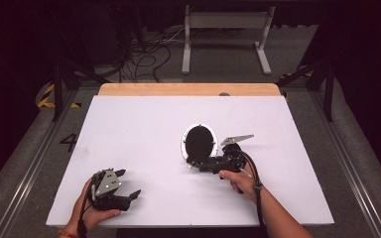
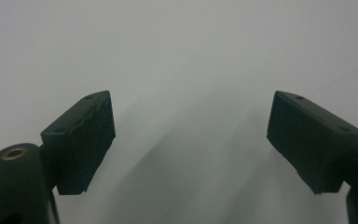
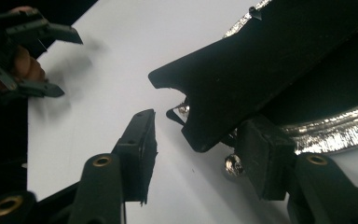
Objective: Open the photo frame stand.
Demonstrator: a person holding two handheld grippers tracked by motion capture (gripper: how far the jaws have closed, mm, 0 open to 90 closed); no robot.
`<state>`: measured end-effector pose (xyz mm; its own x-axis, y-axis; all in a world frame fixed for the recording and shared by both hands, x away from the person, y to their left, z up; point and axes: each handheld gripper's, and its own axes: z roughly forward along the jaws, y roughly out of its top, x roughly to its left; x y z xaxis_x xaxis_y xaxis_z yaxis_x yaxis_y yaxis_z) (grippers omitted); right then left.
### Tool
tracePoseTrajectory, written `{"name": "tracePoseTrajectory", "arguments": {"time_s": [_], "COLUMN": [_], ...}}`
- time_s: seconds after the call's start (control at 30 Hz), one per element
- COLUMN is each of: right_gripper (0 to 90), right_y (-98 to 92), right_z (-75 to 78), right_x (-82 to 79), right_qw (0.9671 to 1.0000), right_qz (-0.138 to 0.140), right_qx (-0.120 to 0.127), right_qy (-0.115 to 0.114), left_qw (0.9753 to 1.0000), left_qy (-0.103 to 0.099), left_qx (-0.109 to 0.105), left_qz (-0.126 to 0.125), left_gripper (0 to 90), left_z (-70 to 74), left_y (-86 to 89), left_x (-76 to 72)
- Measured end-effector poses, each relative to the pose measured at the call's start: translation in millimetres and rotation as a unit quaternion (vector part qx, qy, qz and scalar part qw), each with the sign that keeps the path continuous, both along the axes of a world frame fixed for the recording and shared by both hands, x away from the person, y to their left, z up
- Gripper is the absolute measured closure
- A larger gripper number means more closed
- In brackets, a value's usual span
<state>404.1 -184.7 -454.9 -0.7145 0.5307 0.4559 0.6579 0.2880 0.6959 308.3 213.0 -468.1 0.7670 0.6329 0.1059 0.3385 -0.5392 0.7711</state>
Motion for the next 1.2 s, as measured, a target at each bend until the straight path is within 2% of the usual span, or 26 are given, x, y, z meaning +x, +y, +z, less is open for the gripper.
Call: {"name": "tracePoseTrajectory", "arguments": {"time_s": [0.1,0.2,0.3,0.43,0.5,0.53,0.57,0.77,0.8,0.83,0.87,0.93,0.97,1.0,1.03,1.1,1.2], "right_gripper": [45.2,43.2,42.7,42.1,45.5,45.5,49.8,50.6,51.9,51.9,52.4,52.9,53.5,53.5,54.0,55.2,55.9], "right_y": [-2.0,-4.0,-7.1,-9.6,-11.4,-11.4,-12.2,-10.2,-9.8,-9.8,-9.0,-8.4,-8.1,-8.1,-7.4,-7.0,-6.6], "right_z": [-2.4,-6.7,-10.8,-11.2,-12.1,-12.1,-13.5,-15.5,-15.7,-15.7,-15.2,-14.0,-13.8,-13.8,-13.1,-12.7,-11.9], "right_x": [4.1,9.1,12.9,16.4,19.5,19.5,22.7,23.5,23.1,23.1,22.6,22.5,23.1,23.1,22.5,21.8,20.7], "right_qw": [0.9995,0.9976,0.9917,0.9888,0.9871,0.9871,0.9871,0.9847,0.9835,0.9835,0.9849,0.9854,0.9868,0.9868,0.9883,0.9895,0.9912], "right_qz": [-0.018,-0.031,-0.043,-0.056,-0.066,-0.066,-0.071,-0.074,-0.072,-0.072,-0.070,-0.069,-0.064,-0.064,-0.061,-0.057,-0.051], "right_qx": [0.020,0.045,0.091,0.105,0.110,0.110,0.107,0.117,0.121,0.121,0.114,0.110,0.104,0.104,0.099,0.093,0.089], "right_qy": [0.017,0.043,0.080,0.090,0.096,0.096,0.096,0.107,0.114,0.114,0.110,0.110,0.106,0.106,0.099,0.094,0.083], "left_qw": [1.0000,1.0000,1.0000,0.9999,0.9998,0.9998,0.9997,0.9994,0.9993,0.9991,0.9988,0.9986,0.9985,0.9985,0.9982,0.9981,0.9984], "left_qy": [0.002,-0.001,0.000,0.002,0.002,0.002,0.000,0.001,0.004,0.005,0.006,0.006,0.011,0.011,0.012,0.016,0.021], "left_qx": [0.006,0.008,0.005,0.006,0.008,0.008,0.007,0.008,0.011,0.013,0.016,0.016,0.009,0.009,0.011,0.012,0.008], "left_qz": [-0.003,-0.004,-0.004,-0.012,-0.018,-0.018,-0.023,-0.034,-0.037,-0.039,-0.046,-0.049,-0.052,-0.052,-0.057,-0.059,-0.051], "left_gripper": [15.7,15.6,15.4,15.3,15.1,15.0,15.0,14.8,14.9,14.9,15.0,15.5,15.6,15.5,15.6,15.5,15.5], "left_z": [-1.0,-0.6,0.3,0.4,1.2,1.2,2.8,6.7,7.3,8.1,10.5,11.8,15.1,15.1,18.0,19.4,20.4], "left_y": [-1.5,-2.2,-3.2,-9.2,-14.0,-14.0,-18.5,-30.1,-33.5,-36.3,-41.9,-43.6,-47.3,-47.3,-50.9,-53.2,-58.6], "left_x": [1.0,-0.4,-1.0,-0.4,-0.2,-0.2,0.5,2.7,4.6,6.1,10.4,12.1,17.1,17.1,21.7,26.7,41.7]}}
